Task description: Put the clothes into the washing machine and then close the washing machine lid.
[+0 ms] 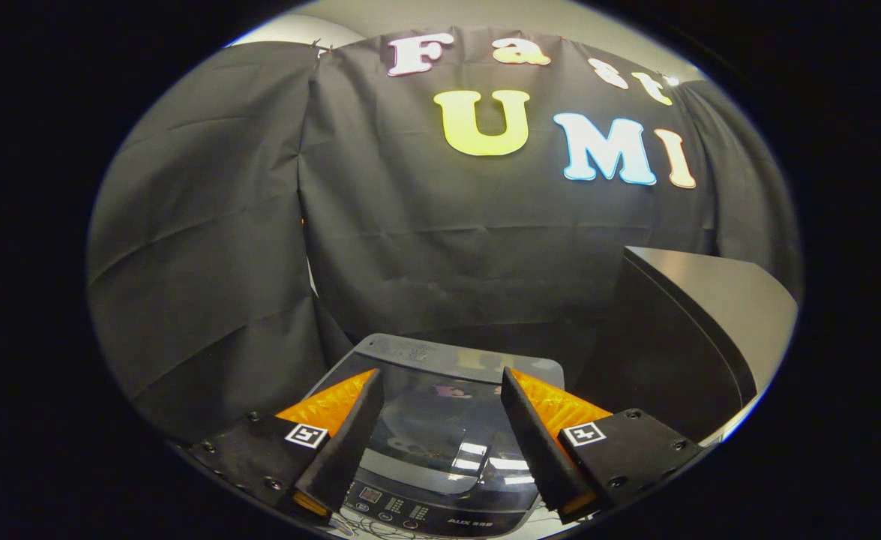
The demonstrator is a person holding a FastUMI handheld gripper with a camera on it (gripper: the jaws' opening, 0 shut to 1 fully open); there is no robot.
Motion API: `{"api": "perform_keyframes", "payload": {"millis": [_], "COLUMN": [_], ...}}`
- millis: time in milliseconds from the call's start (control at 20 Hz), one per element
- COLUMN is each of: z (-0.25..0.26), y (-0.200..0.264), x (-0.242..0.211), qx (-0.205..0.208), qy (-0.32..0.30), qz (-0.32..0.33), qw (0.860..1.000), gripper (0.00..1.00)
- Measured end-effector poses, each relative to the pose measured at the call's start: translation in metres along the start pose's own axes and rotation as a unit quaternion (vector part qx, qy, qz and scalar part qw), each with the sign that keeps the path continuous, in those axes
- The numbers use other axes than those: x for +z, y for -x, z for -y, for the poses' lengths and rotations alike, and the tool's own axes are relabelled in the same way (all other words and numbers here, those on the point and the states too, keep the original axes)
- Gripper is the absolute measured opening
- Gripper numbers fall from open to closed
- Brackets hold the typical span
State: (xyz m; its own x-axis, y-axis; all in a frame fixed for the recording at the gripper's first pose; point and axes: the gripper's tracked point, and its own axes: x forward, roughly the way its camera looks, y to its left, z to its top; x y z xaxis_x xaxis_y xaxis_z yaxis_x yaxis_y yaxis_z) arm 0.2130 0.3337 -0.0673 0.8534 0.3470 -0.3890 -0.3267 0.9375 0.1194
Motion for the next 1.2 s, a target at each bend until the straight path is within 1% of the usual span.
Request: {"api": "perform_keyframes", "payload": {"millis": [200, 300, 400, 500, 650, 750, 900, 1050, 1200], "z": [0.021, 0.043, 0.077, 0.121, 0.183, 0.226, 0.283, 0.318, 0.334], "y": [0.046, 0.077, 0.112, 0.15, 0.205, 0.236, 0.28, 0.326, 0.352], "x": [0.016, 0.029, 0.041, 0.05, 0.054, 0.052, 0.047, 0.049, 0.036], "qx": [0.031, 0.048, 0.053, 0.046, 0.03, 0.017, -0.021, -0.05, -0.073], "qy": [0.009, 0.027, 0.052, 0.076, 0.095, 0.098, 0.079, 0.04, 0.035], "qz": [0.04, 0.071, 0.103, 0.136, 0.182, 0.193, 0.189, 0.211, 0.217], "qw": [0.999, 0.996, 0.992, 0.987, 0.978, 0.976, 0.978, 0.975, 0.973], "gripper": [0.98, 0.98, 0.98, 0.99, 0.99, 0.98, 0.99, 0.99, 0.99]}}
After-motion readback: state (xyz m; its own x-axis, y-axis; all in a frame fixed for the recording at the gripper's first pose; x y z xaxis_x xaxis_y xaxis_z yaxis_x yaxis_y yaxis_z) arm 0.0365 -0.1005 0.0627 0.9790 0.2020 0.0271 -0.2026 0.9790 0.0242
